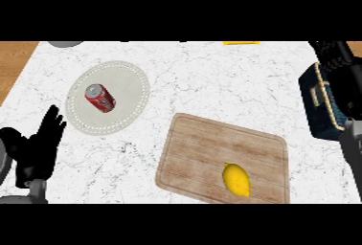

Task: Pick the lemon from the cutting board and place it in the basket

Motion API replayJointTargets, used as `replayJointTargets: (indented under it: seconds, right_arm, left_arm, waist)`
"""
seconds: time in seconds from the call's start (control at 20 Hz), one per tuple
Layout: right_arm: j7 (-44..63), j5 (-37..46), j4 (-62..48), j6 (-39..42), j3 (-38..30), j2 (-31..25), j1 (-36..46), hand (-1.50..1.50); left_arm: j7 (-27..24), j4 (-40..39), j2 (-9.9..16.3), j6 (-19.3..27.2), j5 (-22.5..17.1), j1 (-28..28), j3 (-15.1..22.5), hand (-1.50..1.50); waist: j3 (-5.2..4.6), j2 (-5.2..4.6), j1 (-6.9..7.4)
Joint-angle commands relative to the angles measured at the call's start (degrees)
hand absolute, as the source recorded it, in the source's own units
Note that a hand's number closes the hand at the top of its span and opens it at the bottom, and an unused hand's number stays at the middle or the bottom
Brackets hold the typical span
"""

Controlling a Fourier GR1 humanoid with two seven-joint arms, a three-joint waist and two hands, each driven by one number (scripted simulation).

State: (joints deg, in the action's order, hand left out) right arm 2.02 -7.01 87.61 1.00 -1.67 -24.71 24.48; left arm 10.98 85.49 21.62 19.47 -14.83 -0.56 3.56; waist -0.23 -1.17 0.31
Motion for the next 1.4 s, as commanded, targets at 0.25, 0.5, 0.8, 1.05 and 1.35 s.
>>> replayJointTargets:
  seconds: [0.25,0.5,0.8,1.05,1.35]
  right_arm:
    - [-1.10,-4.07,19.06,5.12,7.60,5.00,-19.16,1.50]
    - [-3.65,19.75,24.97,-1.00,32.46,10.64,-26.07,-1.50]
    - [7.74,42.39,28.39,-17.33,33.93,11.49,-32.35,-1.50]
    - [24.54,57.58,35.32,-13.04,28.21,4.99,-32.37,-1.50]
    - [41.12,62.68,47.87,9.64,32.36,-2.71,-34.14,-1.50]
  left_arm:
    - [-10.74,10.18,-3.99,0.28,3.38,-2.79,2.54,0.00]
    - [-11.36,8.34,-5.77,-2.50,1.76,-2.39,4.43,0.00]
    - [-11.71,8.39,-5.97,-1.36,2.50,-0.79,3.99,0.00]
    - [-11.98,9.70,-6.26,-0.53,3.26,0.51,4.37,0.00]
    - [-12.16,9.22,-6.58,-2.18,2.52,-0.38,4.98,0.00]
  waist:
    - [0.26,2.34,-2.82]
    - [0.07,2.03,-2.15]
    - [-0.15,2.32,-3.77]
    - [-0.46,2.50,-4.08]
    - [-0.48,1.83,-2.95]
